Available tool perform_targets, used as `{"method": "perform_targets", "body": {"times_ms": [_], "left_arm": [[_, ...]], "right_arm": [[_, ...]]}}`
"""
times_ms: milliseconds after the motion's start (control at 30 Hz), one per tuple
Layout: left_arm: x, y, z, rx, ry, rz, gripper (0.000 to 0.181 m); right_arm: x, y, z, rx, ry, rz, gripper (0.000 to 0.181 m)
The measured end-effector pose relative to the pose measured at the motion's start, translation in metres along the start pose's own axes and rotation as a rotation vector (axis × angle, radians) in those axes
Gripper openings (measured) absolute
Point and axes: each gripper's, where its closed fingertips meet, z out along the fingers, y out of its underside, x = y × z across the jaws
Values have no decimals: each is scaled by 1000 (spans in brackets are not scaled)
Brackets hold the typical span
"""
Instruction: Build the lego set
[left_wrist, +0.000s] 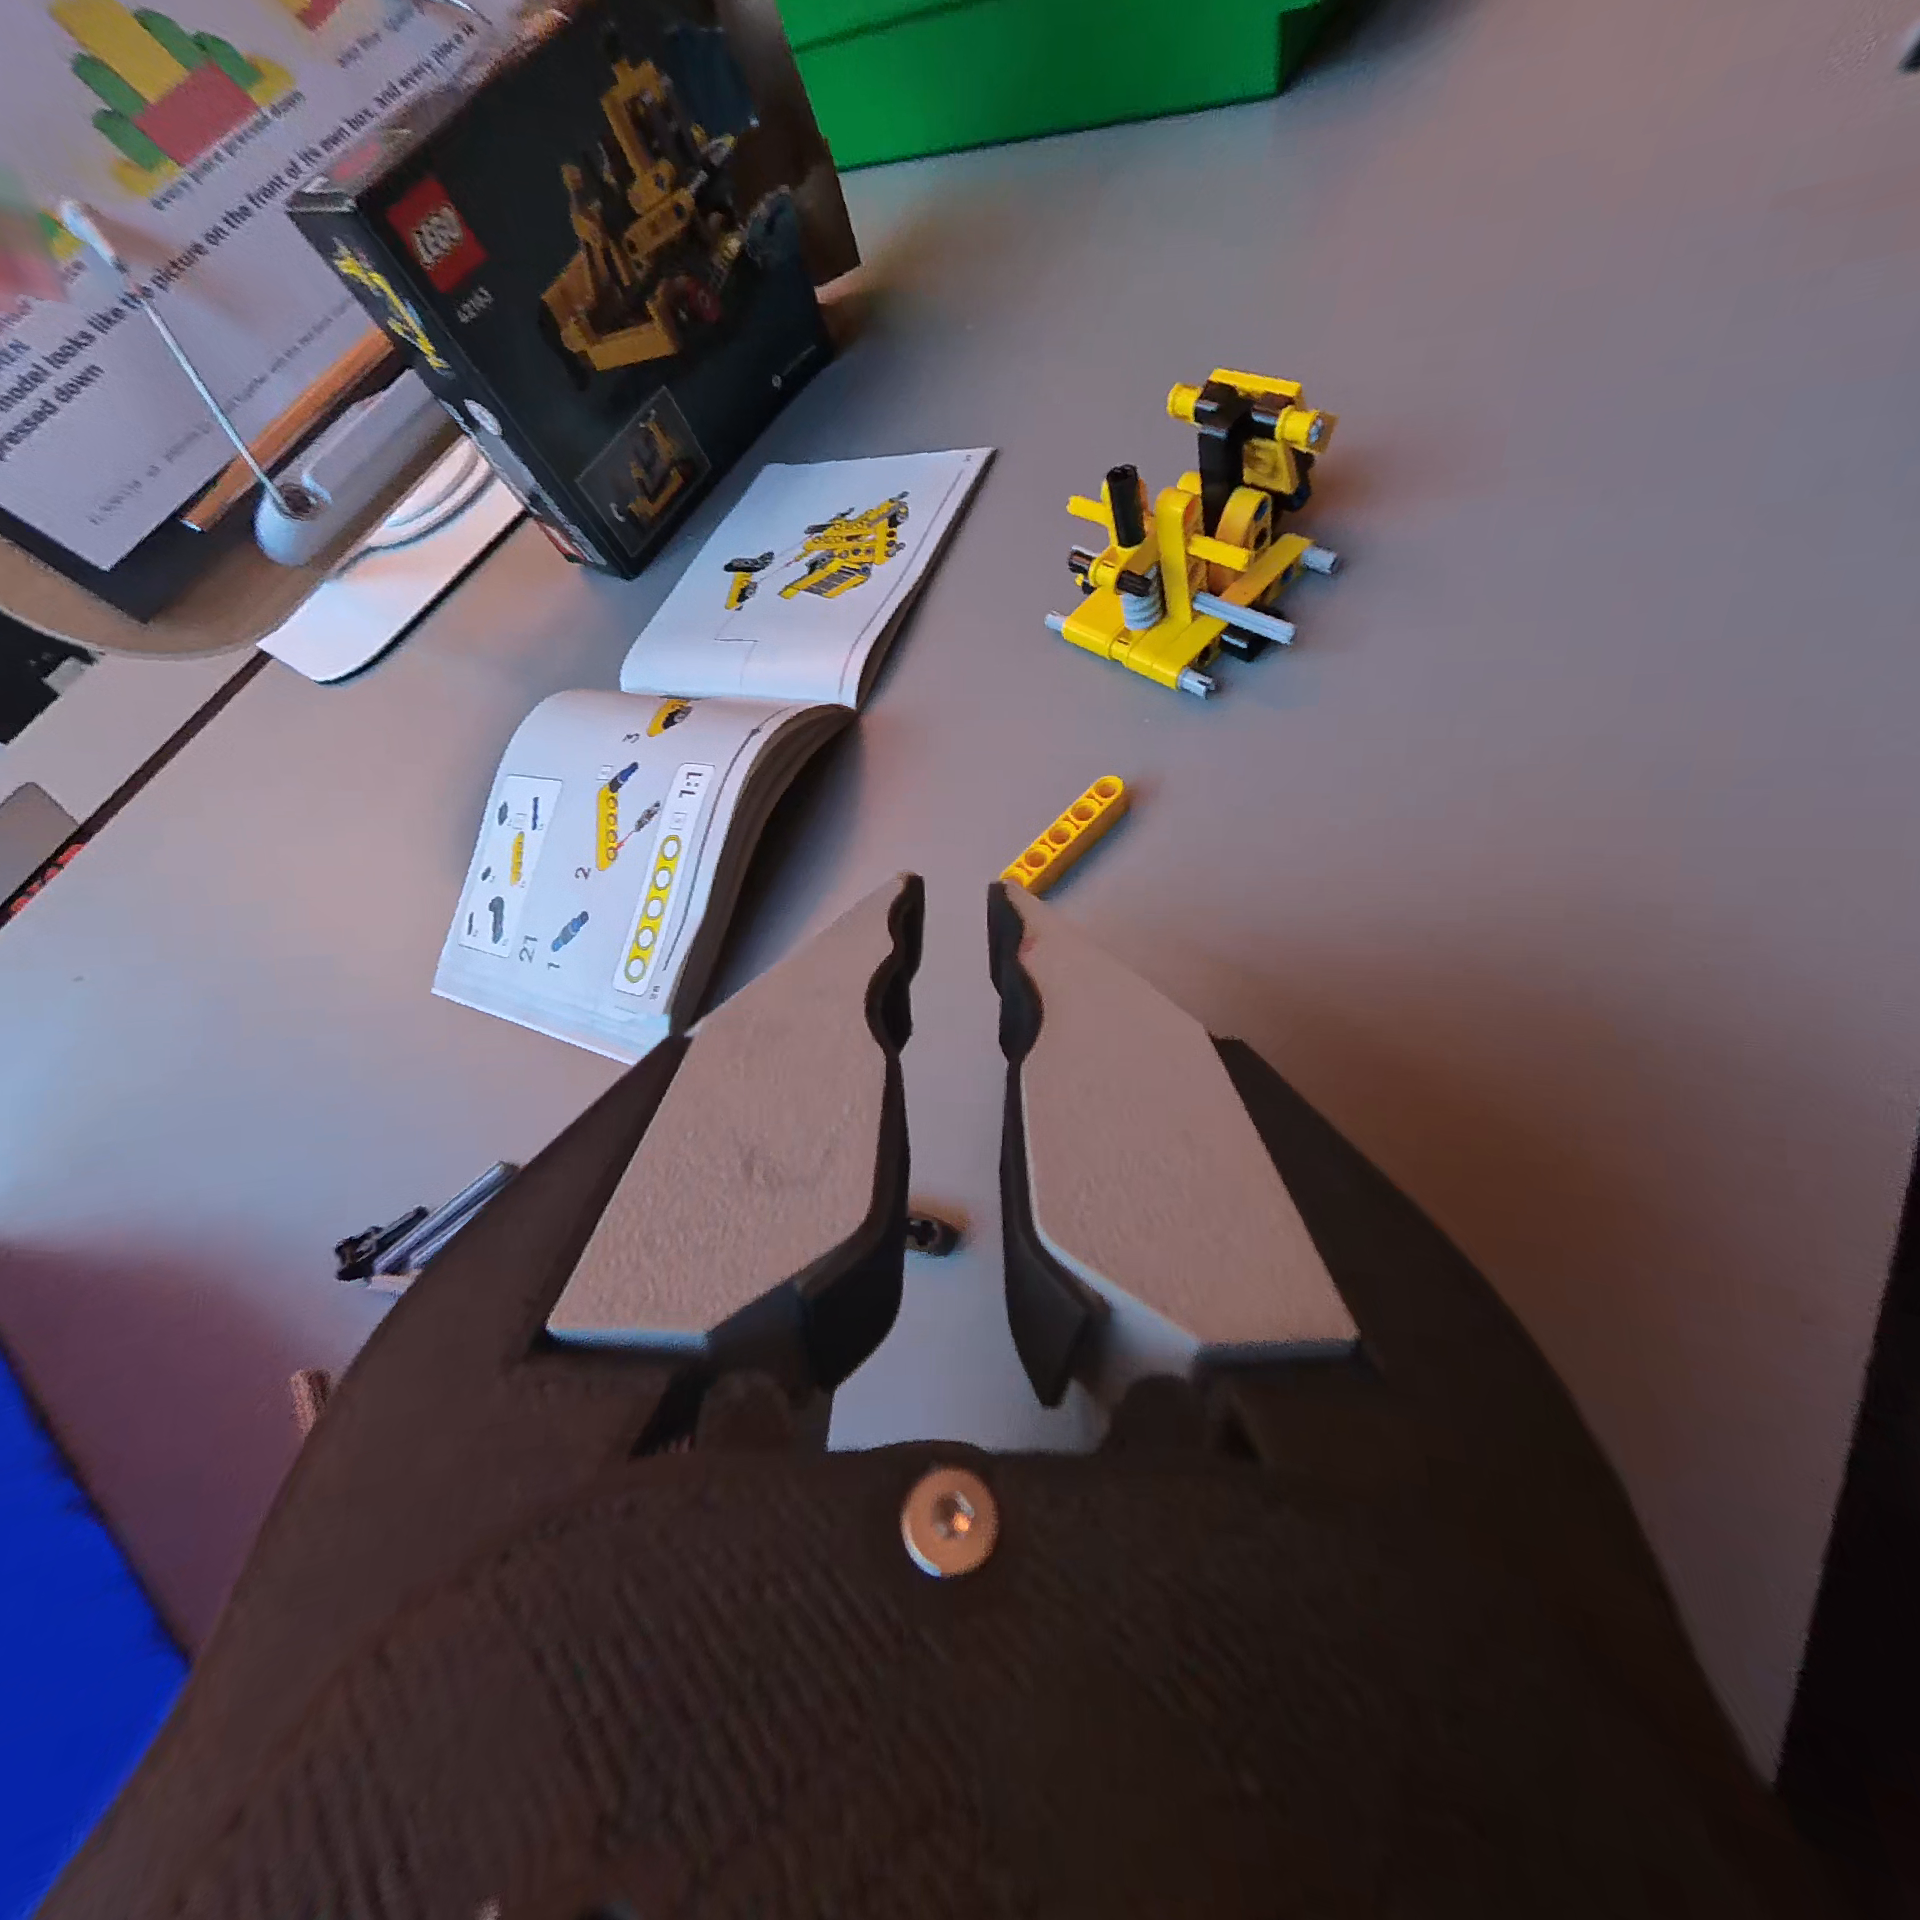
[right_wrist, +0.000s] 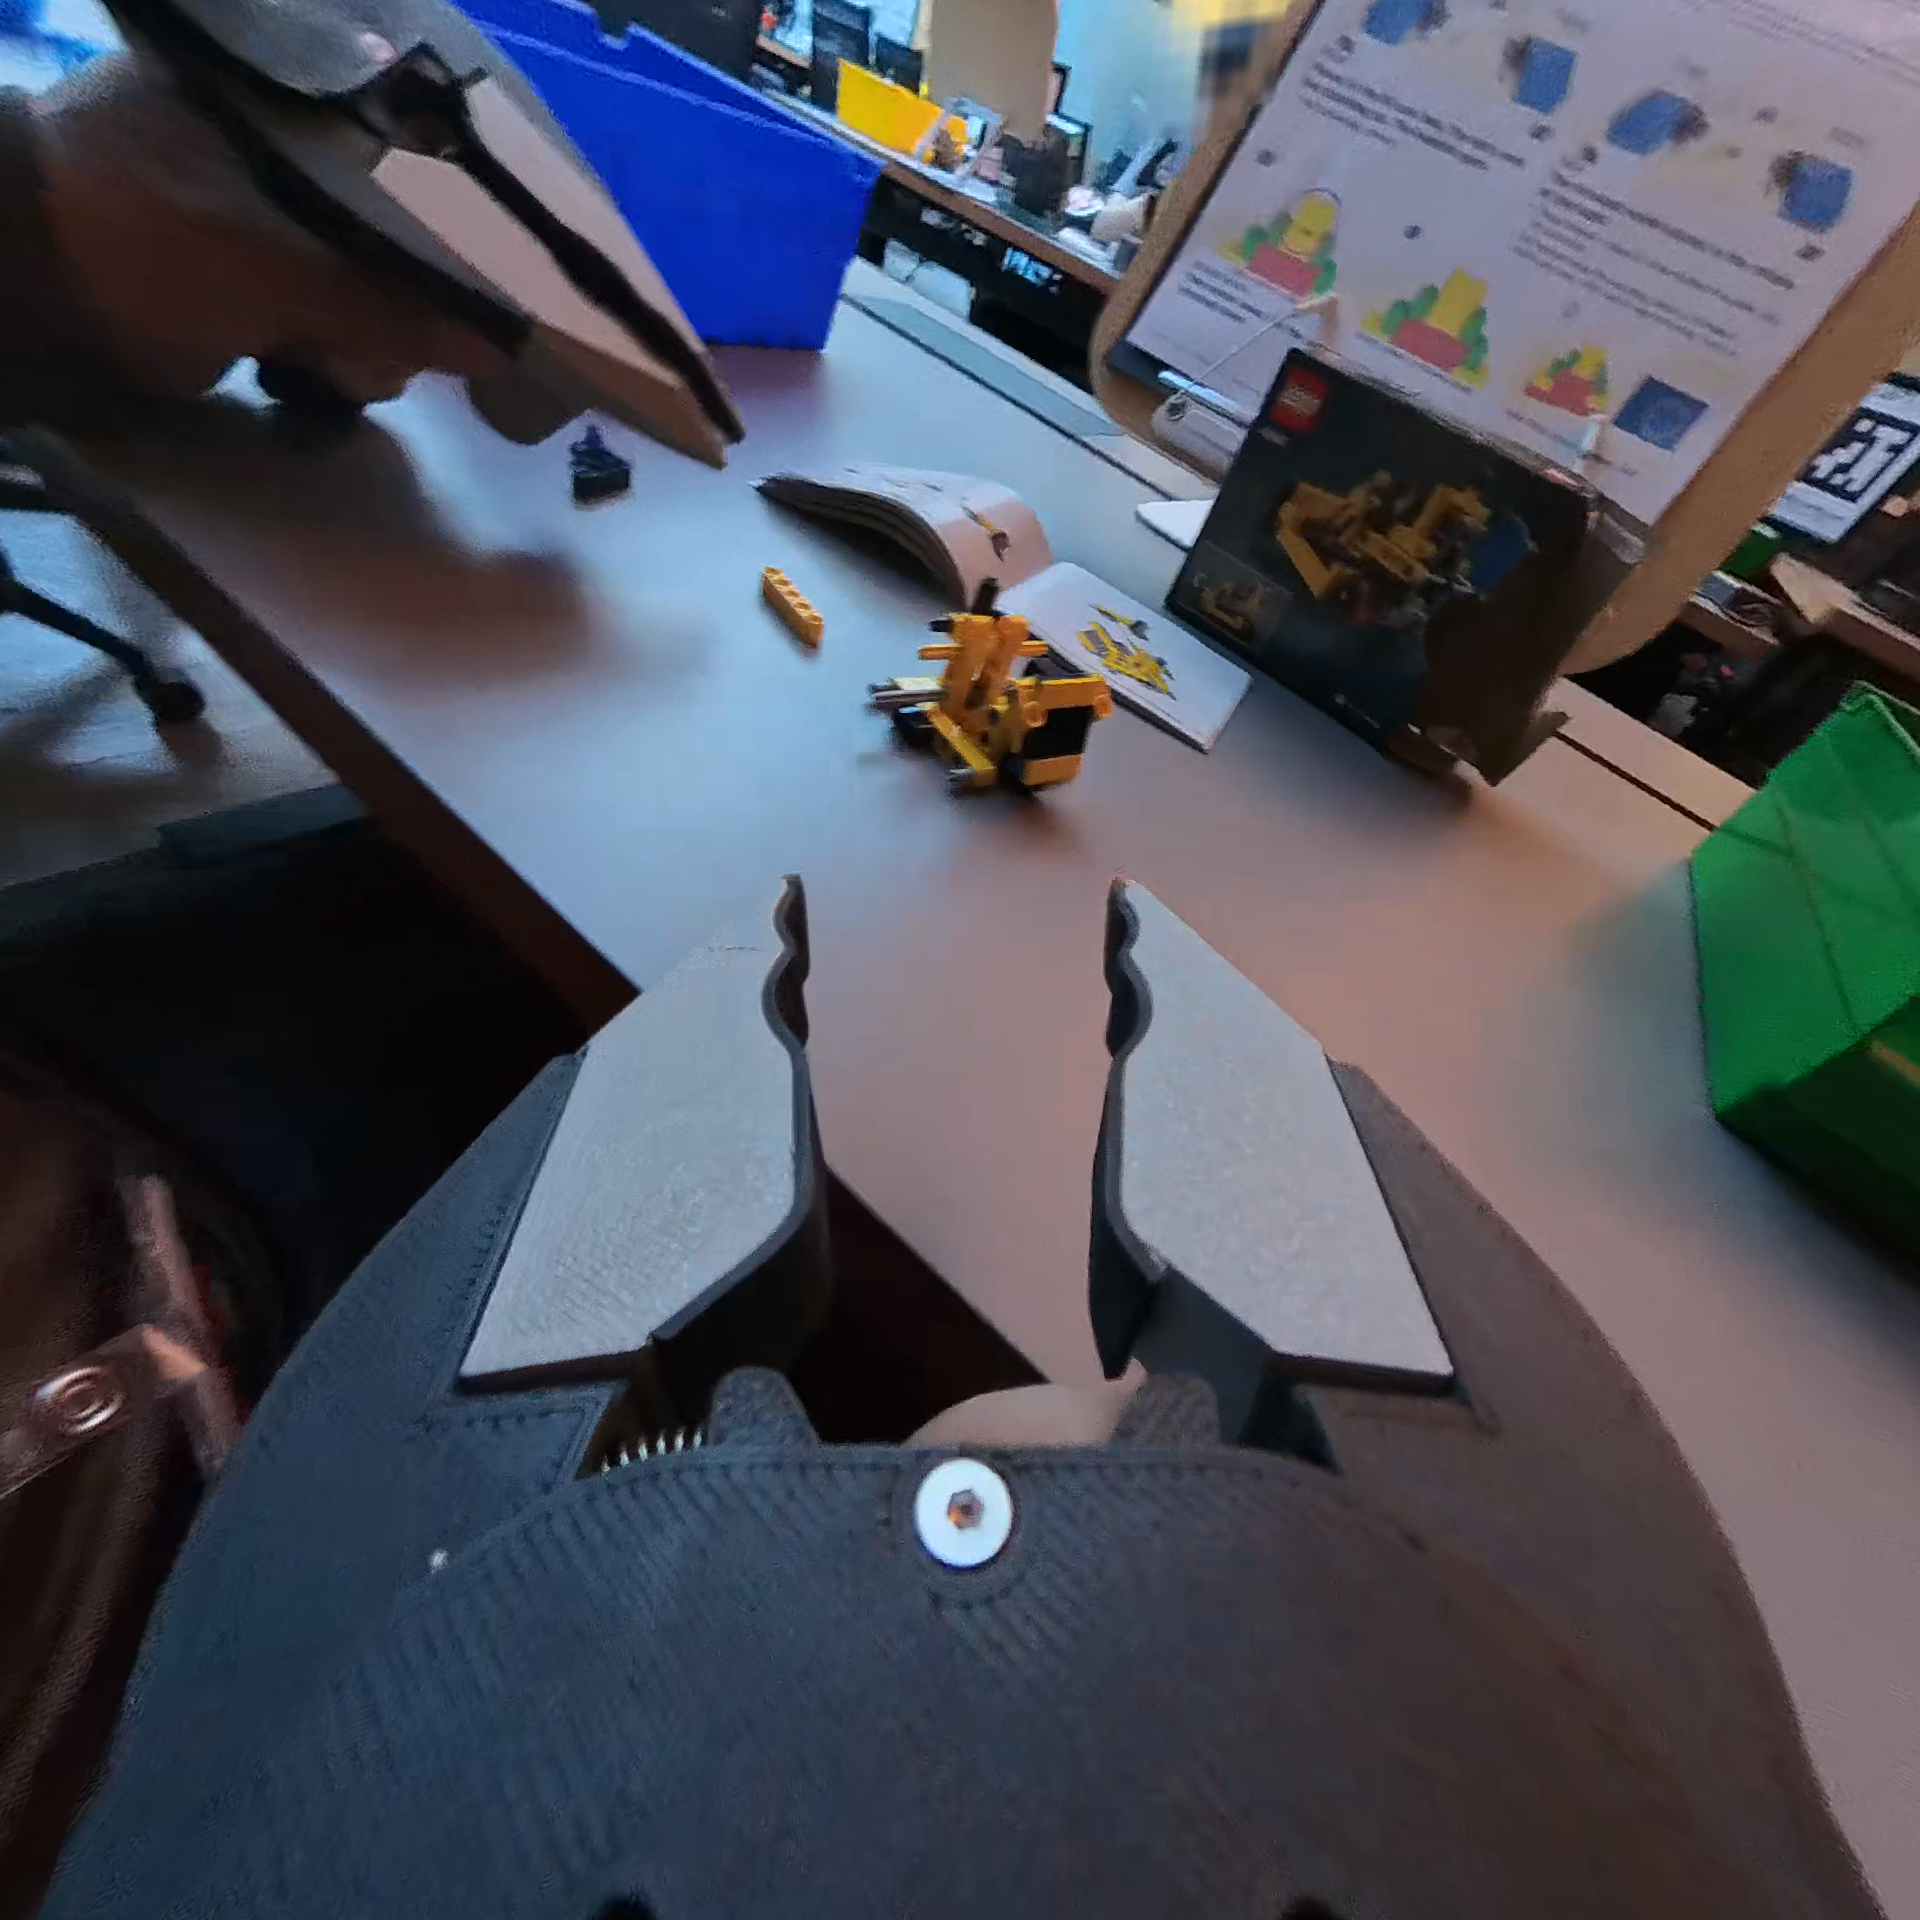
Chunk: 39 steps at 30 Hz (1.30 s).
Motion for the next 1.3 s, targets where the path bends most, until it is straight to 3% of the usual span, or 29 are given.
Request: {"method": "perform_targets", "body": {"times_ms": [233, 400, 500, 567, 633, 767, 833, 867, 900, 933, 1033, 1100, 1233, 1300], "left_arm": [[-18, 1, 2, -6, -77, -45, 9], [-29, 4, 9, -38, -160, -18, 6], [-36, 7, 14, -70, -189, -18, 5], [-41, 10, 17, -91, -204, -20, 4], [-43, 12, 20, -108, -209, -22, 2], [-42, 7, 17, -76, -211, -11, 0], [-43, 4, 16, -50, -205, -24, 0], [-44, 4, 16, -45, -197, -35, 0], [-44, 3, 17, -38, -189, -42, 0], [-45, 1, 17, -28, -184, -43, 0], [-45, -1, 17, -12, -173, -45, 0], [-44, -3, 15, 8, -175, -38, 0], [-44, -5, 13, 27, -172, -46, 0], [-44, -7, 12, 38, -168, -50, 0]], "right_arm": [[-33, 23, -24, -124, -83, -47, 76], [-12, 44, -43, -143, -42, 94, 74], [16, 56, -62, -80, 29, 280, 68], [45, 57, -83, 39, 117, 436, 58], [96, 73, -115, 88, 331, 497, 51], [226, 147, -222, -243, 893, 356, 80], [285, 168, -262, -459, 1033, 186, 102], [310, 180, -272, -565, 1059, 123, 124], [329, 189, -271, -627, 1020, 109, 155], [340, 195, -262, -650, 944, 156, 156], [347, 197, -233, -662, 713, 246, 134], [355, 193, -234, -685, 691, 191, 148], [362, 191, -236, -701, 646, 200, 154], [377, 181, -248, -698, 720, 157, 118]]}}
